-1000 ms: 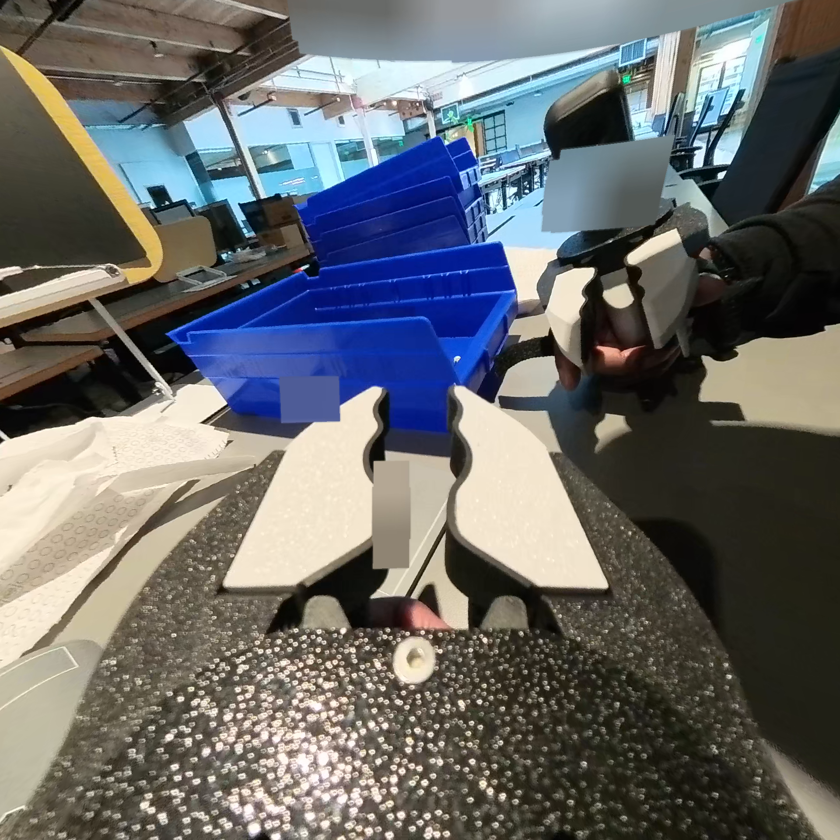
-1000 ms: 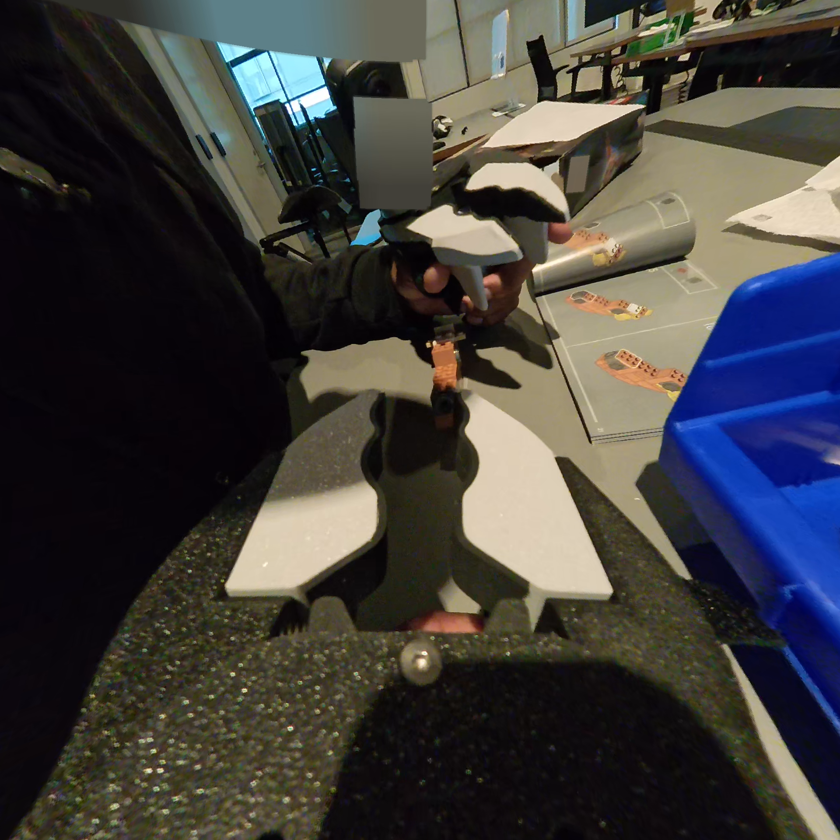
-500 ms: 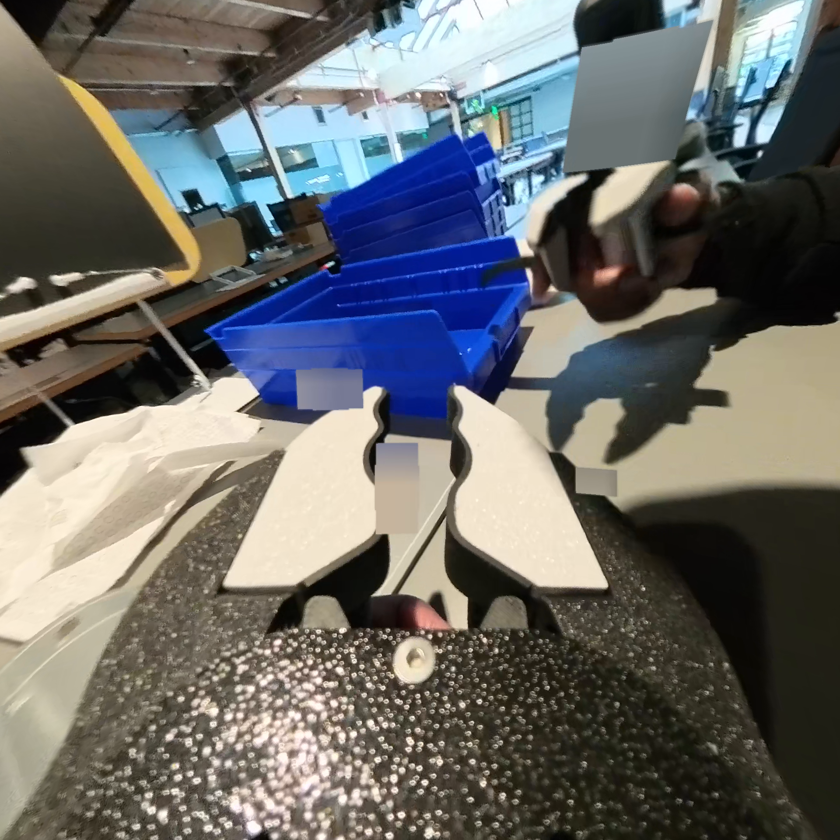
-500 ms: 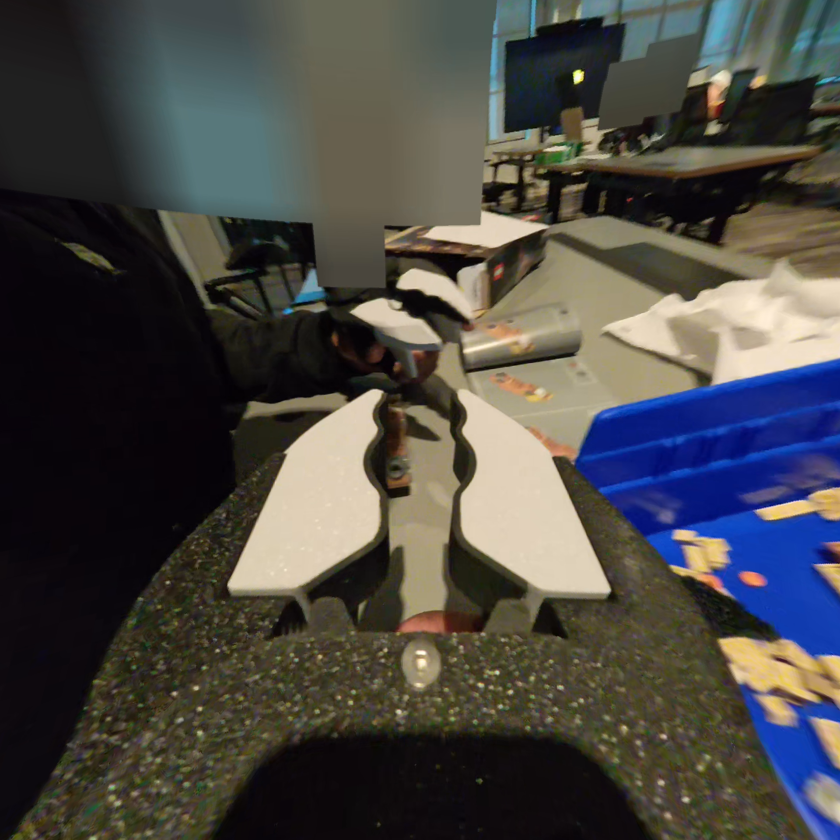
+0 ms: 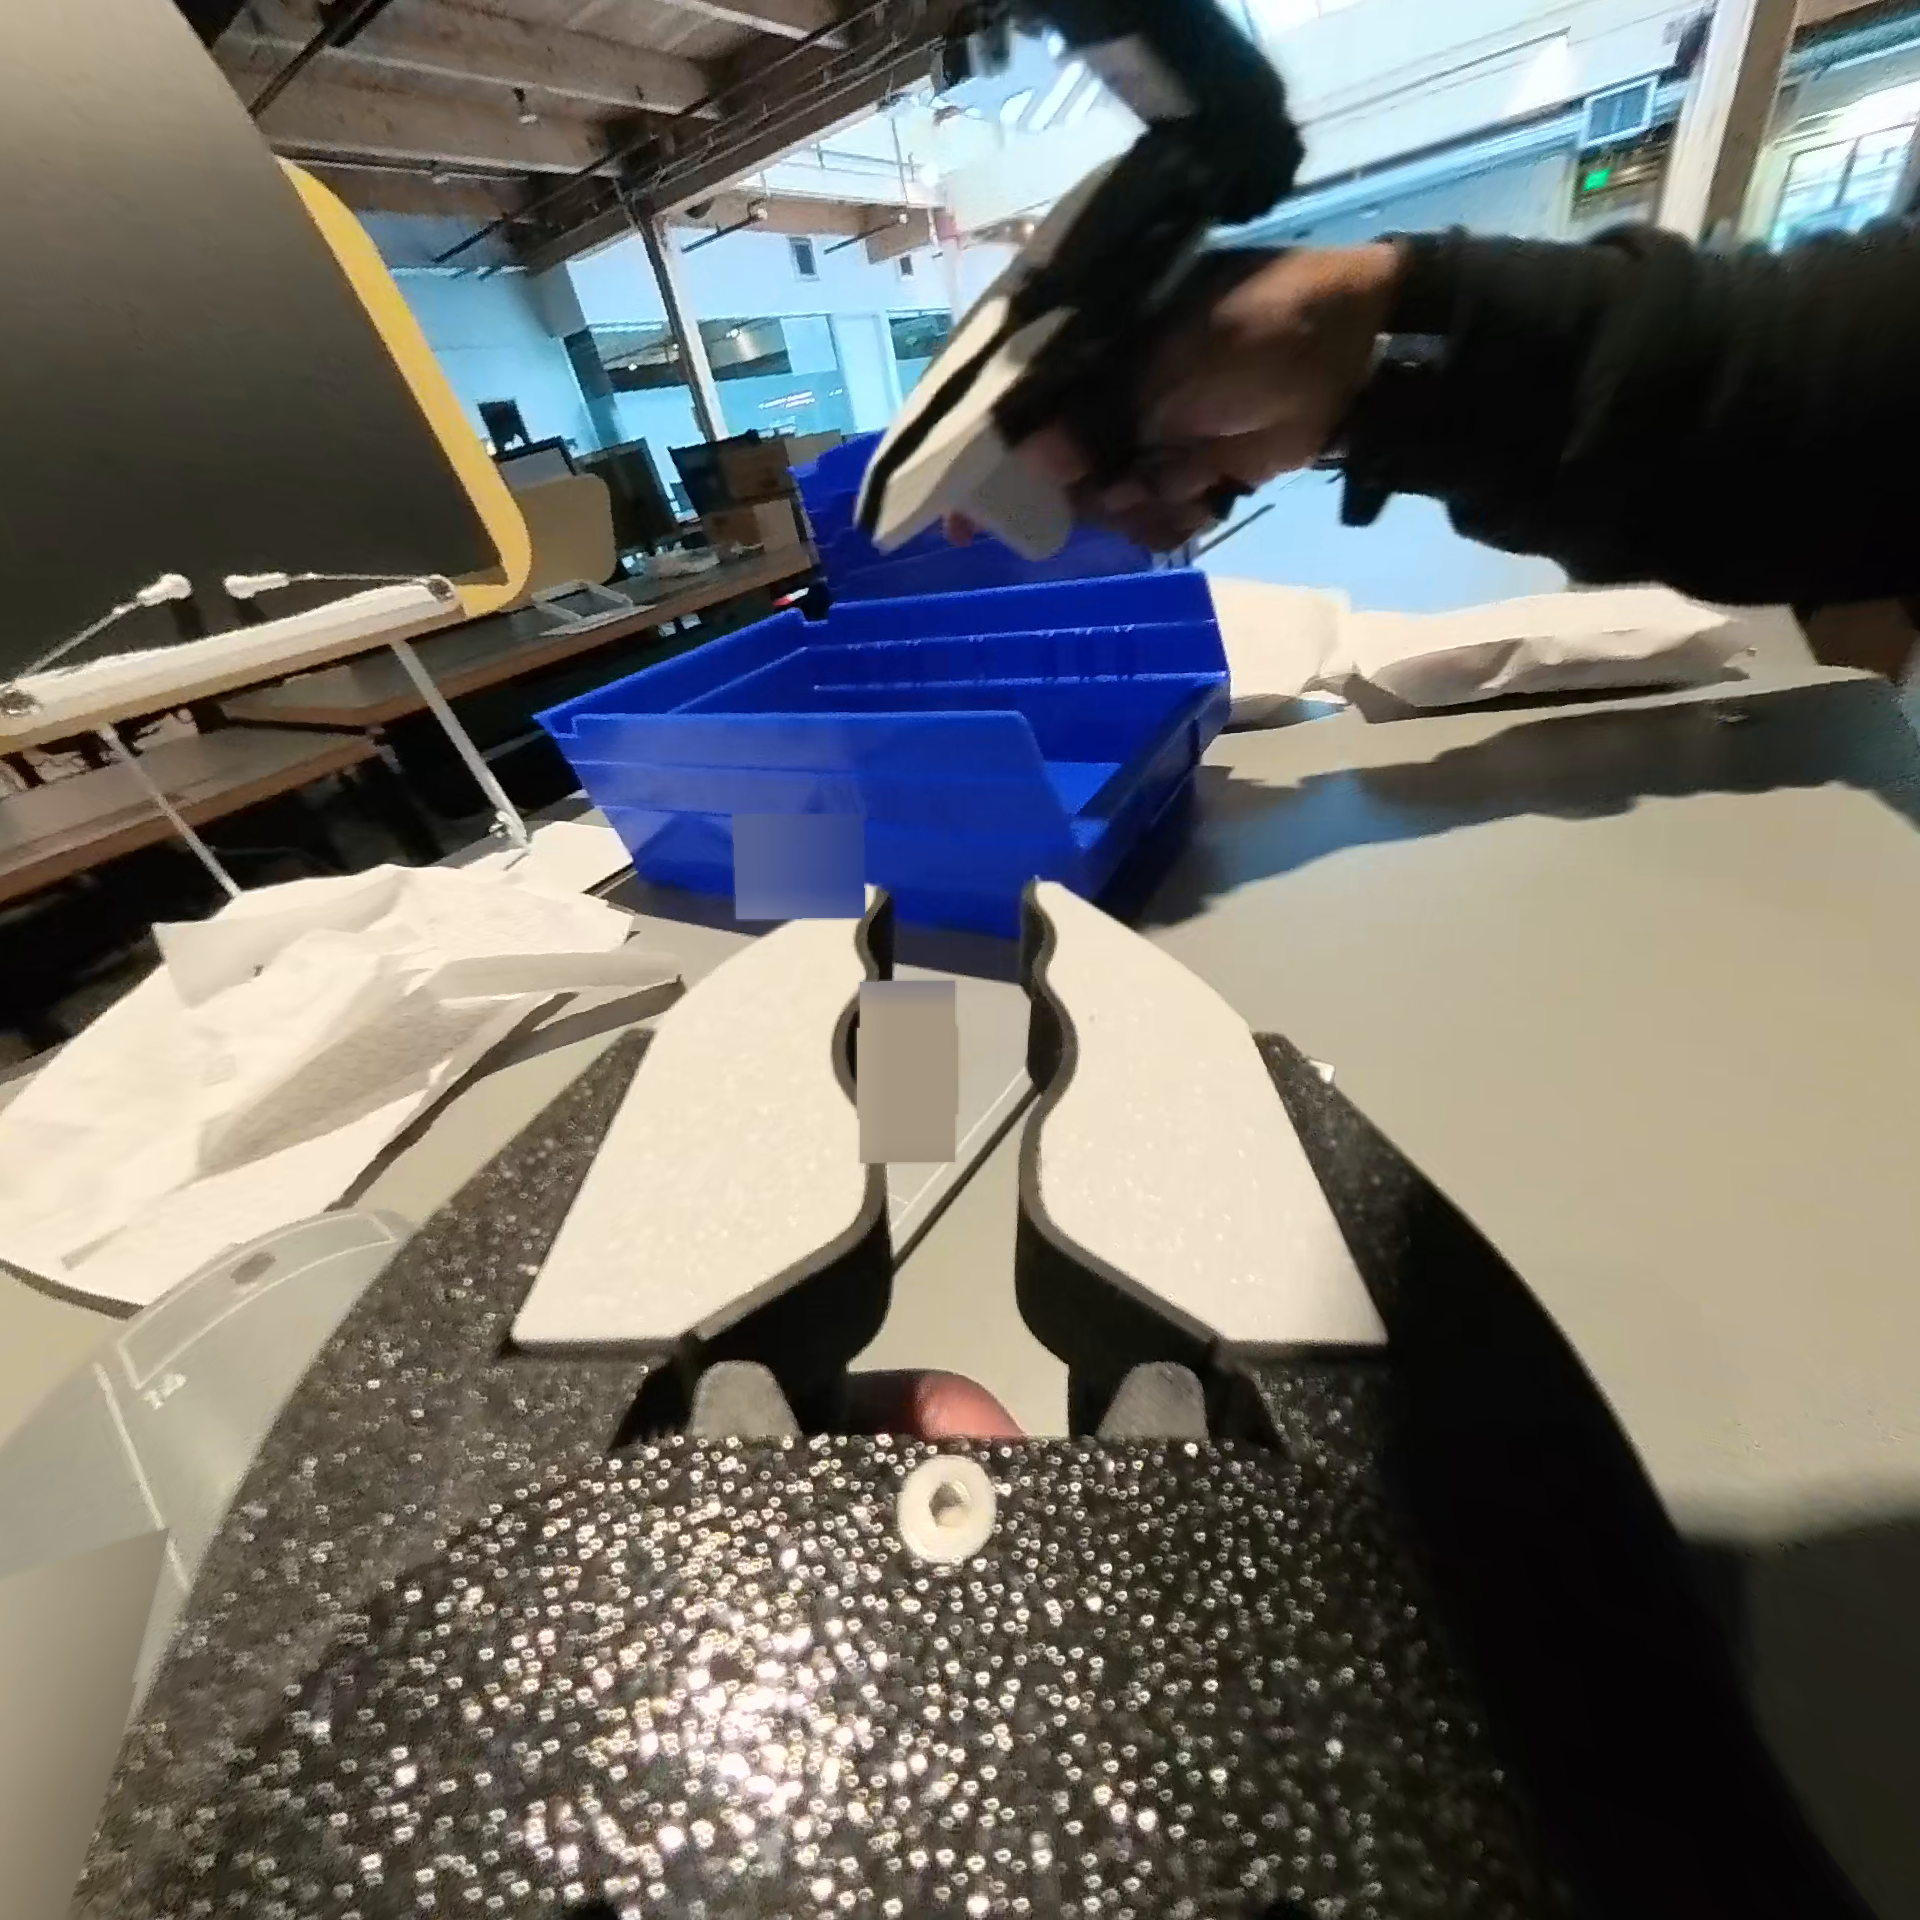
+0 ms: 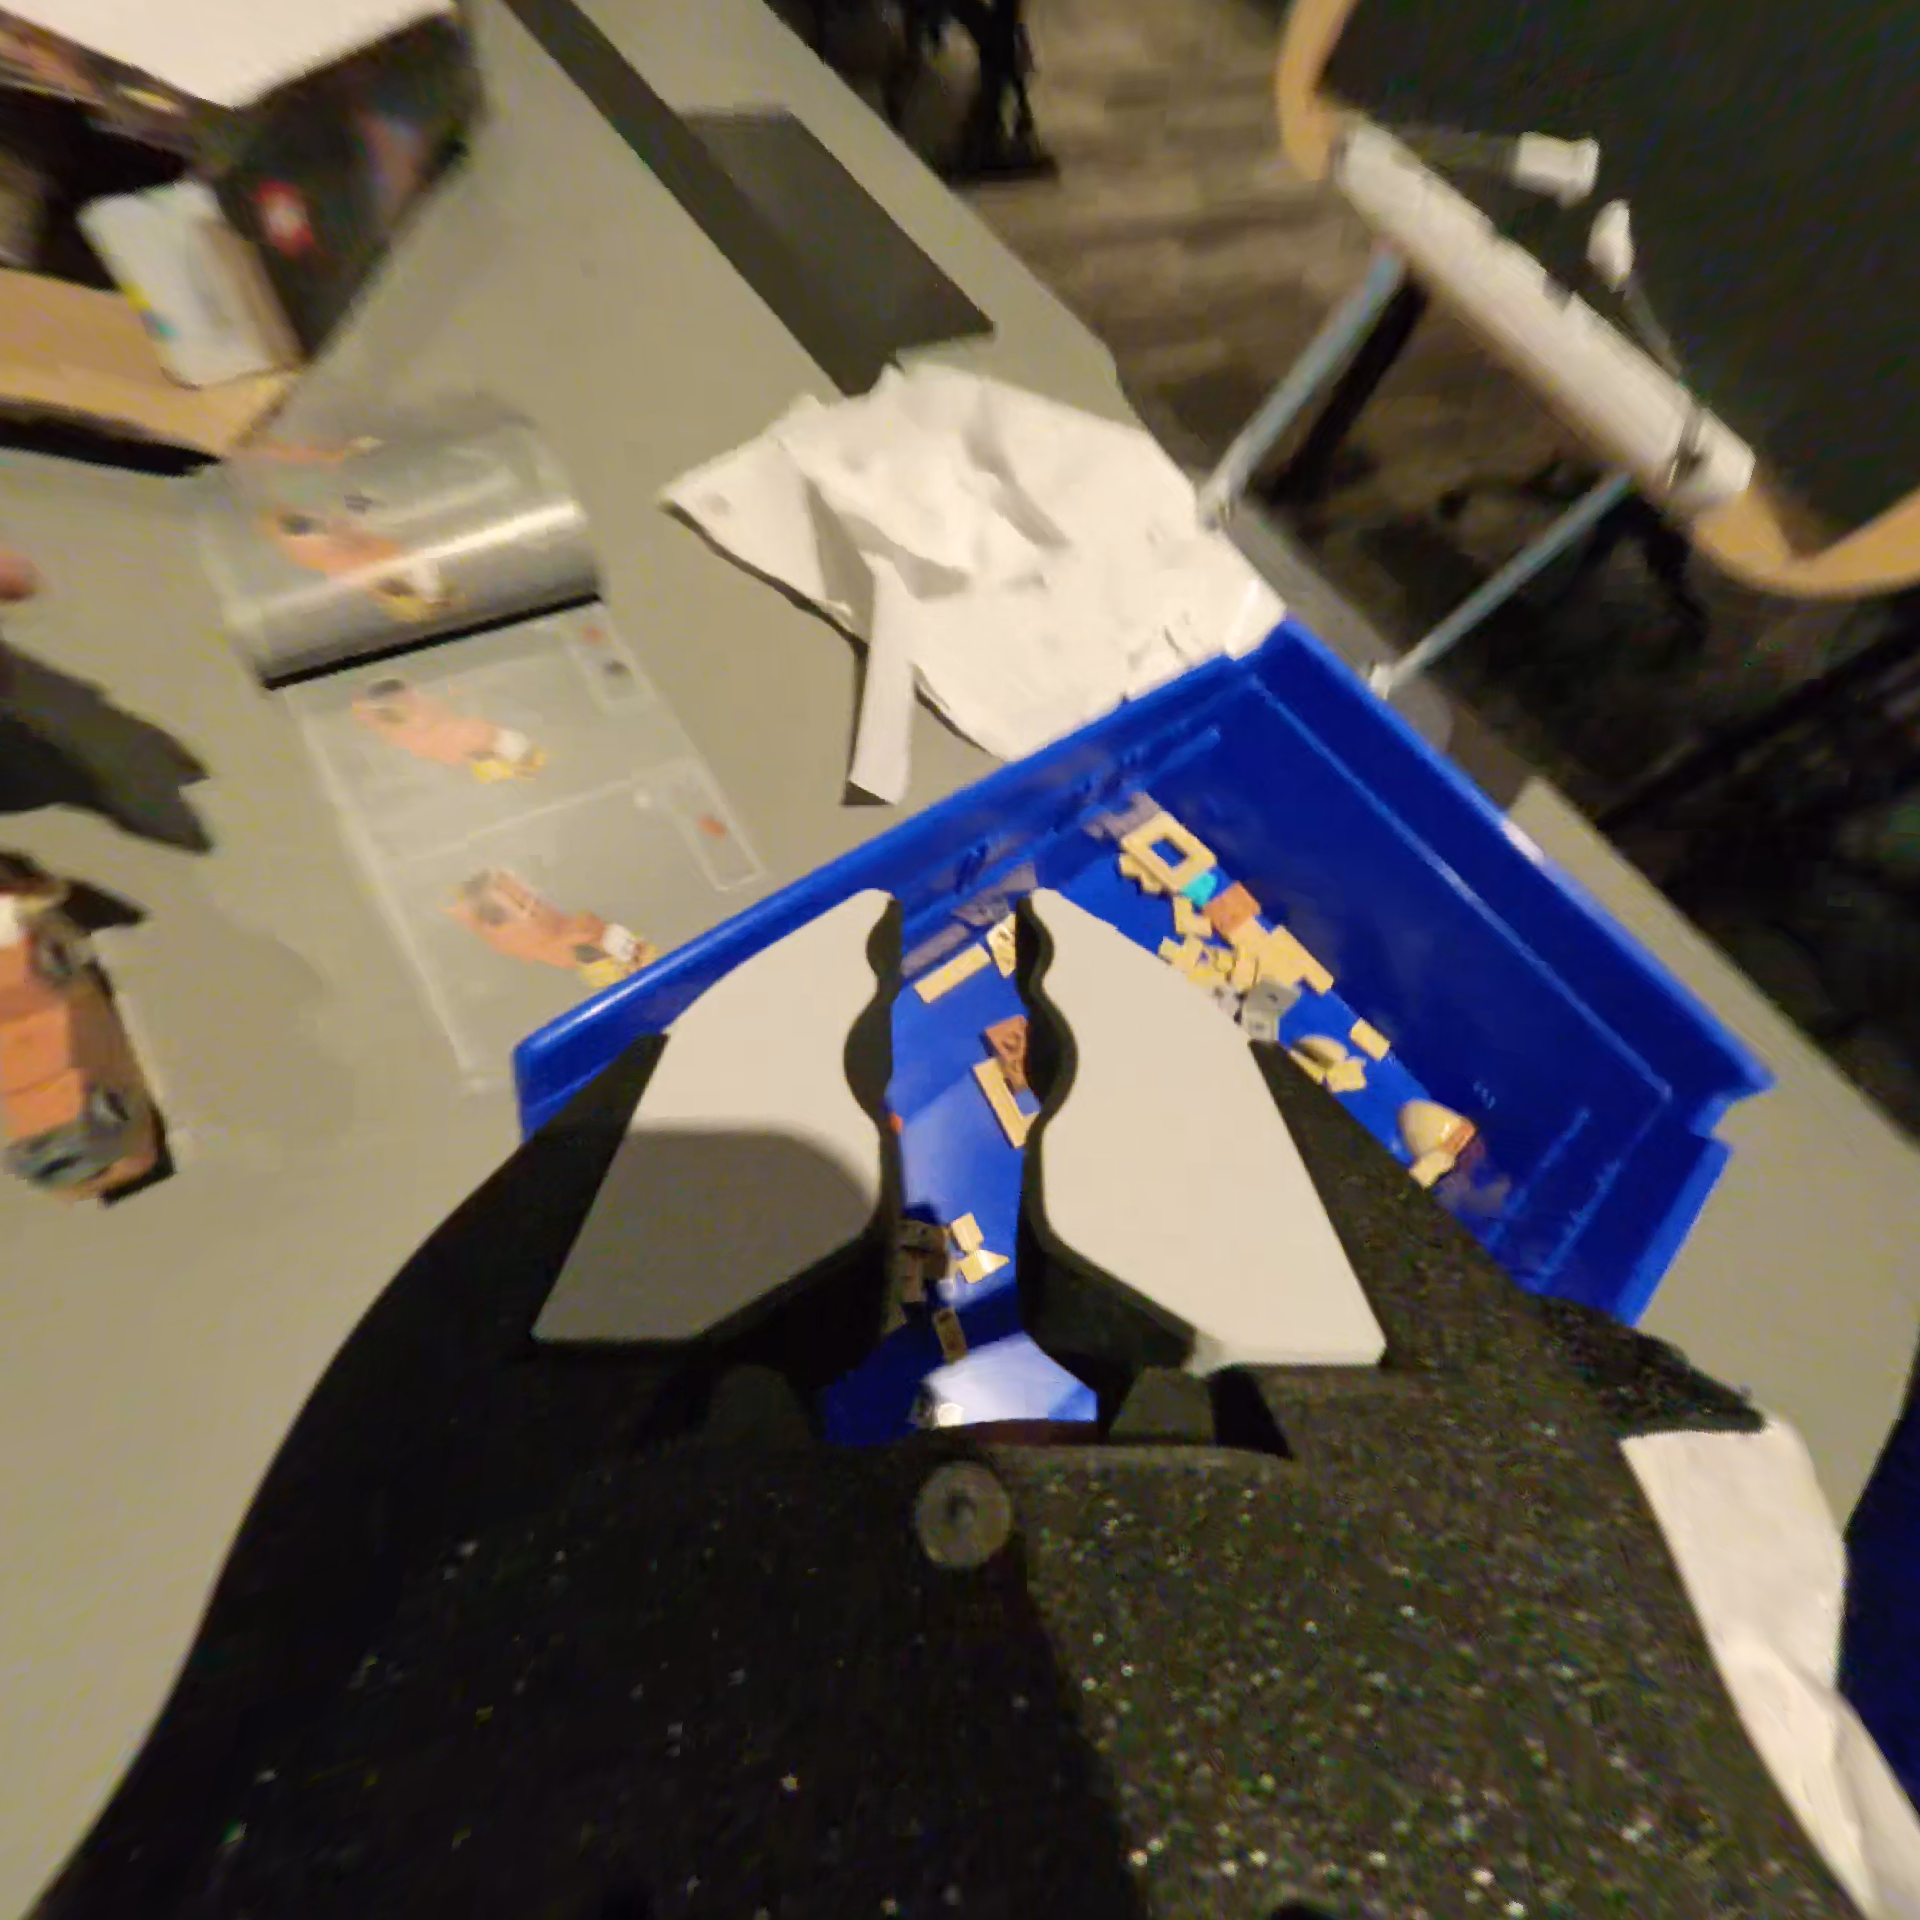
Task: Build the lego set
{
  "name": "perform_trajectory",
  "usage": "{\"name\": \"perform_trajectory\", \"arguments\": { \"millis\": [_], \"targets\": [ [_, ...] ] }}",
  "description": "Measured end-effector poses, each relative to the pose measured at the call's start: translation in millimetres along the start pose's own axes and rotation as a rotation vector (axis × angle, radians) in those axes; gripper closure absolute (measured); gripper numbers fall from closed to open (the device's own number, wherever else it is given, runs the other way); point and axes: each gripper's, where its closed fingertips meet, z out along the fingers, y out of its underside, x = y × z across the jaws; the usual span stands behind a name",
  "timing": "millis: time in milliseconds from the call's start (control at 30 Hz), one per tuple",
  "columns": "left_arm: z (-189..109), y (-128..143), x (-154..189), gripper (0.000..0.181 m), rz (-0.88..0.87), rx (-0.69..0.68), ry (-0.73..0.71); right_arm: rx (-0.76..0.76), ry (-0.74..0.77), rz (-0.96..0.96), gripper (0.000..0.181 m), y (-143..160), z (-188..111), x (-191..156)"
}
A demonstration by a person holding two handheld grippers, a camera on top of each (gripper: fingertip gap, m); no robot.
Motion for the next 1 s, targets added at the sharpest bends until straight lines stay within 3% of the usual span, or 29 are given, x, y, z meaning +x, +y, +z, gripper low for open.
{"name": "perform_trajectory", "arguments": {
  "millis": [133, 367, 600, 1000],
  "targets": [
    [-1.4, -3.8, -0.9, 0.159, 0.008, 0.007, -0.012, -0.114, -0.021, 0.176, 0.161, 5.6, 38.9, 21.4],
    [-2.7, -10.2, 1.8, 0.159, -0.016, 0.034, 0.0, -0.257, 0.103, 0.272, 0.16, 19.6, 93.5, 76.5],
    [-2.6, -14.5, 7.3, 0.159, -0.011, 0.048, 0.019, -0.3, 0.096, 0.49, 0.16, 47.7, 136.3, 104.5],
    [-2.5, -15.0, 8.2, 0.159, -0.007, 0.048, 0.022, -0.363, 0.132, 0.387, 0.172, 76.0, 174.9, 118.6]
  ]
}}
